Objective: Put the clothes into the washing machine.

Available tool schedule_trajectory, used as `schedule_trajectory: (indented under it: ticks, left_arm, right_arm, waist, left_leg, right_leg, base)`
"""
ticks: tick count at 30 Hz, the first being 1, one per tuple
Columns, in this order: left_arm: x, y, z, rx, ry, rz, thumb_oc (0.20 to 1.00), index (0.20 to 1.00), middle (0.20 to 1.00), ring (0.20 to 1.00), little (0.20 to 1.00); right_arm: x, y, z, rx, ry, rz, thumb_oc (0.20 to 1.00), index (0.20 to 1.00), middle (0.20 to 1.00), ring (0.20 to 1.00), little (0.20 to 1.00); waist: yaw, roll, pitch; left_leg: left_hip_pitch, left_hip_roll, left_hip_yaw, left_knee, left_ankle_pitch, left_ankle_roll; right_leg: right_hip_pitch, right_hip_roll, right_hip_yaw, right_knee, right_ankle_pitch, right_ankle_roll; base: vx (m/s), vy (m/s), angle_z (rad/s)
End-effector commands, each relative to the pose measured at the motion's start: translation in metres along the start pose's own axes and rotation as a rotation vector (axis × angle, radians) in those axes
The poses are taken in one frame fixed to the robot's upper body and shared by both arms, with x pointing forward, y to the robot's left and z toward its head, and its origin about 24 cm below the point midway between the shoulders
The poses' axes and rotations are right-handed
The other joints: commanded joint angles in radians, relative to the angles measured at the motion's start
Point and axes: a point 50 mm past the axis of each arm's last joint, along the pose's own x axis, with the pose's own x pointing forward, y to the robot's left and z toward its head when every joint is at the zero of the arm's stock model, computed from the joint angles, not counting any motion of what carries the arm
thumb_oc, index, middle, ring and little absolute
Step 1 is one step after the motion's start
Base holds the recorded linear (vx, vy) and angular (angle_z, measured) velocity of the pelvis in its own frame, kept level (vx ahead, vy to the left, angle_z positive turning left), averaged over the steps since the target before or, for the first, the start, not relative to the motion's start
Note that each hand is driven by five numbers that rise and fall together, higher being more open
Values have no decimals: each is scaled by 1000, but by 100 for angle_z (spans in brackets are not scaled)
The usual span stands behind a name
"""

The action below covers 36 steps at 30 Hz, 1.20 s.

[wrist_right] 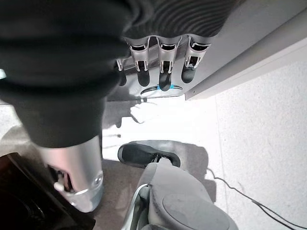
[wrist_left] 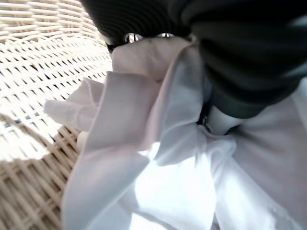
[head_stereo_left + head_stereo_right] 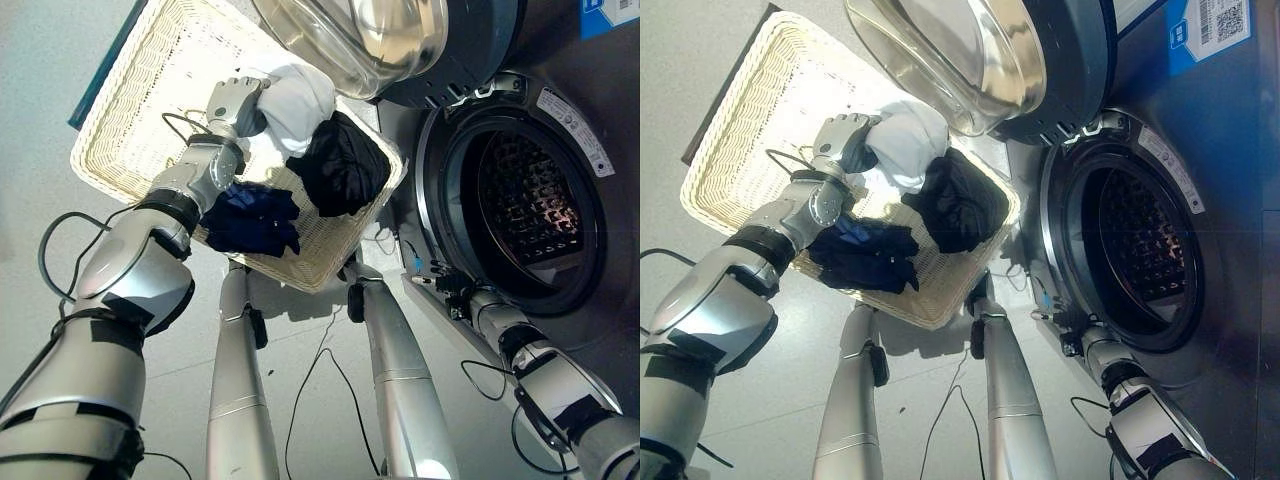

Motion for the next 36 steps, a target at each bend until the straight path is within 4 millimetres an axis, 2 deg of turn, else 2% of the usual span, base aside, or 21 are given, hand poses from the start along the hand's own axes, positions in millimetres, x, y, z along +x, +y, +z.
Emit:
schedule_trajectory:
  ticks: [1, 3, 5, 7, 9, 10, 11, 13, 17, 20, 24, 25, 30, 36]
  left_arm:
    - [-1, -14, 8, -52, 8, -61, 200, 200, 200, 200, 200]
    - [-2, -15, 8, -103, 25, -51, 200, 200, 200, 200, 200]
    - [-3, -12, 5, -276, 78, 14, 200, 200, 200, 200, 200]
    - [-3, -11, 3, -320, 95, 31, 200, 200, 200, 200, 200]
    - [-6, -6, 0, -516, 123, 131, 200, 200, 200, 200, 200]
    - [-10, -2, -1, -703, 130, 227, 200, 200, 200, 200, 200]
    - [-12, -2, -1, -743, 128, 245, 200, 200, 200, 200, 200]
    - [-19, -2, 1, -929, 122, 331, 200, 200, 200, 200, 200]
    - [-41, -3, 17, -1200, -2, 461, 200, 200, 200, 200, 200]
    - [-56, -3, 34, -1314, -119, 493, 200, 200, 200, 200, 200]
    - [-75, -2, 52, -1404, -260, 513, 200, 200, 200, 200, 200]
    - [-75, -2, 52, -1404, -259, 513, 200, 200, 200, 200, 200]
    - [-98, 9, 66, -1483, -430, 523, 200, 200, 200, 200, 200]
    - [-111, 21, 75, -1515, -532, 542, 200, 200, 200, 200, 200]
  right_arm:
    - [-1, -2, -8, 1, 22, -12, 1000, 1000, 1000, 1000, 1000]
    - [-1, -2, -7, 36, 16, -11, 1000, 1000, 1000, 1000, 1000]
    - [-1, -2, -6, 125, -23, -18, 1000, 1000, 1000, 1000, 1000]
    - [-2, -2, -5, 156, -39, -15, 1000, 1000, 1000, 1000, 1000]
    - [-3, -2, 3, 251, -141, -18, 1000, 1000, 1000, 1000, 1000]
    - [-4, 0, 15, 340, -244, -9, 1000, 1000, 1000, 1000, 1000]
    - [-5, 1, 19, 353, -269, -10, 1000, 1000, 1000, 1000, 1000]
    - [-9, 7, 34, 402, -370, 8, 1000, 1000, 1000, 1000, 1000]
    - [-28, 28, 71, 475, -600, 63, 1000, 1000, 1000, 1000, 1000]
    - [-46, 43, 92, 509, -731, 102, 1000, 1000, 1000, 1000, 1000]
    - [-68, 54, 111, 513, -856, 135, 1000, 1000, 1000, 1000, 1000]
    - [-68, 54, 110, 512, -855, 135, 1000, 1000, 1000, 1000, 1000]
    - [-96, 58, 130, 513, -998, 173, 1000, 1000, 1000, 1000, 1000]
    - [-114, 68, 139, 476, -1087, 205, 1000, 1000, 1000, 1000, 1000]
  waist:
    - [8, -50, 5]
    - [9, -49, 5]
    - [12, -49, 5]
    - [13, -49, 5]
    - [18, -48, 5]
    - [25, -45, 5]
    - [27, -44, 5]
    - [36, -38, 5]
    - [57, -19, 5]
    - [68, -7, 5]
    - [84, 12, 5]
    - [83, 12, 5]
    - [101, 31, 5]
    - [109, 41, 5]
  left_leg:
    - [21, -56, 68, 126, -131, 6]
    - [20, -56, 68, 126, -129, 7]
    - [21, -57, 66, 126, -129, 8]
    - [22, -57, 66, 126, -129, 8]
    - [24, -57, 62, 128, -133, 8]
    - [27, -62, 54, 127, -137, 5]
    - [28, -63, 52, 126, -137, 4]
    - [32, -68, 48, 117, -137, 2]
    - [31, -85, 35, 106, -141, 1]
    - [34, -95, 31, 97, -142, 3]
    - [43, -100, 32, 81, -141, 6]
    - [44, -101, 31, 81, -141, 6]
    - [54, -102, 35, 66, -134, 13]
    - [51, -105, 36, 67, -129, 18]
  right_leg:
    - [71, 66, 33, -392, 328, 99]
    - [70, 67, 32, -390, 329, 99]
    - [72, 68, 31, -388, 328, 98]
    - [73, 68, 30, -387, 326, 99]
    - [77, 67, 27, -384, 321, 99]
    - [81, 66, 24, -383, 318, 101]
    - [82, 65, 23, -384, 317, 101]
    - [84, 64, 19, -384, 313, 102]
    - [76, 56, 10, -375, 304, 104]
    - [75, 50, 4, -372, 301, 105]
    - [81, 41, -3, -369, 291, 108]
    - [82, 41, -3, -369, 290, 108]
    - [91, 31, -10, -368, 283, 109]
    - [91, 25, -15, -364, 281, 109]
  base:
    - [0, 0, 0]
    - [0, 0, 0]
    - [0, 0, 0]
    - [0, 0, 0]
    - [13, -53, -1]
    - [13, -57, -2]
    - [8, -51, -2]
    - [0, 0, 0]
    - [0, -15, -3]
    - [-1, 3, 2]
    - [-2, 35, 13]
    - [4, 53, 14]
    - [6, 36, 2]
    - [0, 0, 0]
